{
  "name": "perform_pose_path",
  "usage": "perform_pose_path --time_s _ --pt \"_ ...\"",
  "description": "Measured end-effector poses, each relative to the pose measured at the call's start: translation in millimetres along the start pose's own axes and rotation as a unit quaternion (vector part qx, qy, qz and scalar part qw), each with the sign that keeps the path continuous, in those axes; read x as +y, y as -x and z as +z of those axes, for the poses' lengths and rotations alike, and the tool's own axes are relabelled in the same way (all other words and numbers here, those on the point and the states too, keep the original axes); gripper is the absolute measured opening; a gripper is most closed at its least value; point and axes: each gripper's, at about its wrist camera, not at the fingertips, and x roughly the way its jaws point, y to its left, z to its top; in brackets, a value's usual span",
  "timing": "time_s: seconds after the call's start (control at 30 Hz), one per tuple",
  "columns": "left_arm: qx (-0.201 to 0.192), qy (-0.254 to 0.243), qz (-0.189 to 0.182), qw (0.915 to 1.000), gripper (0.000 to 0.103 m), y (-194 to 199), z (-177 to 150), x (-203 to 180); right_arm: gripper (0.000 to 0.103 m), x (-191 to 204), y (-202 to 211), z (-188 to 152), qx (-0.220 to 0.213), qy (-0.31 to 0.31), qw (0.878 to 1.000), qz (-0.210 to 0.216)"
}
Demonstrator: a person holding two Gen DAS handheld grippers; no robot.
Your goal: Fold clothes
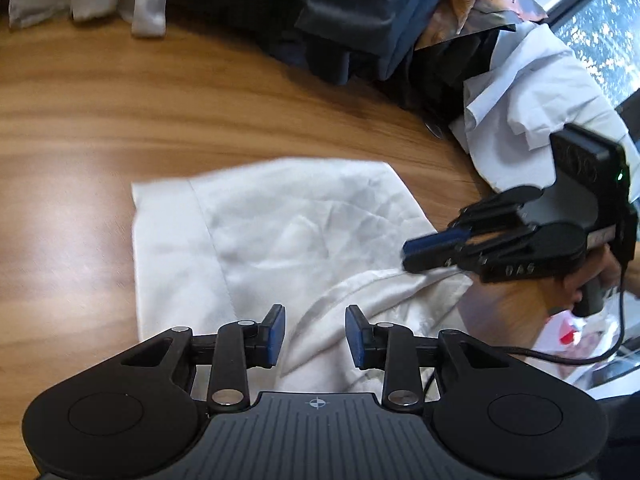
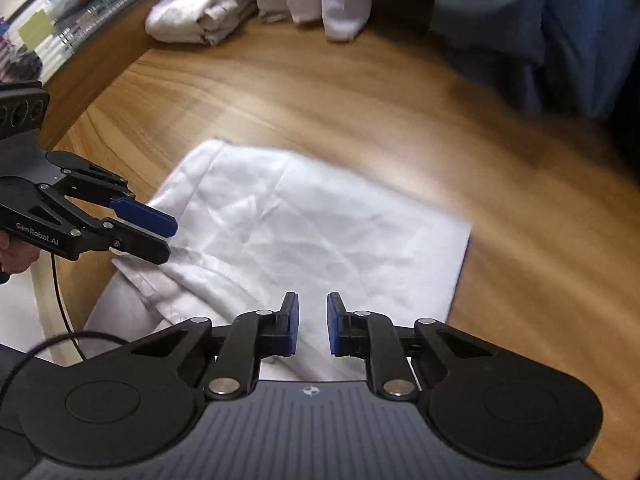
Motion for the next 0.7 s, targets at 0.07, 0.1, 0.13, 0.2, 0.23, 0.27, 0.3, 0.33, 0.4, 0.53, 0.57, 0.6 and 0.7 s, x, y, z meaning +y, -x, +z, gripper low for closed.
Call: perform_pose_path --time_s 0.07,0.1,0.13,0.2,0.23,0.27,0.3,0.33,0.4,0.53,0.57,0.6,0.7 --pt "0.009 -0.002 -0.001 1.0 0.035 -1.7 -0.9 0.3 0.018 -1.3 -4.0 -5.0 0.015 -0.009 1.0 0.019" --pt "0.014 -0.005 -0.002 0.9999 0.035 -2.2 -1.7 0.4 0.018 -1.8 -4.1 -8.2 0.022 -0.013 0.999 0.027" --pt "0.019 -0.008 -0.008 0.9998 0.032 -1.3 -2.4 -0.1 0.018 -1.9 -3.6 -11.7 0.03 -0.014 0.999 0.035" --pt "0.029 -0.015 -0.024 0.9992 0.026 1.7 -4.2 -2.0 0.018 -0.9 1.1 -19.2 0.043 -0.011 0.998 0.051" --pt "0.035 -0.018 -0.033 0.9987 0.026 3.7 -5.3 -3.5 0.018 -0.4 3.7 -23.0 0.05 -0.009 0.997 0.059" --pt "0.042 -0.022 -0.042 0.998 0.026 5.7 -6.4 -5.0 0.018 0.3 5.2 -26.6 0.057 -0.005 0.996 0.069" --pt "0.054 -0.028 -0.051 0.9969 0.026 7.3 -8.8 -6.9 0.018 1.2 7.4 -30.7 0.066 0.0 0.995 0.081" --pt "0.066 -0.035 -0.06 0.9954 0.026 8.8 -11.3 -8.8 0.02 2.1 10.0 -35.0 0.077 0.007 0.993 0.094" --pt "0.091 -0.049 -0.077 0.9917 0.026 11.7 -16.4 -12.7 0.023 4.9 13.3 -42.9 0.104 0.028 0.988 0.112" --pt "0.096 -0.072 -0.066 0.9906 0.026 21.4 -20.5 -18.6 0.025 8.2 26.0 -41.5 0.076 0.052 0.991 0.095" --pt "0.087 -0.073 -0.063 0.9915 0.026 24.2 -19.9 -19.2 0.027 6.6 28.7 -38.0 0.058 0.043 0.994 0.087" --pt "0.074 -0.067 -0.057 0.9933 0.026 26.7 -18.1 -19.0 0.027 4.7 30.5 -34.1 0.039 0.034 0.995 0.08" --pt "0.026 -0.036 -0.034 0.9984 0.026 29.2 -9.7 -16.6 0.028 -2.7 27.7 -21.1 0.002 0.001 0.999 0.043"
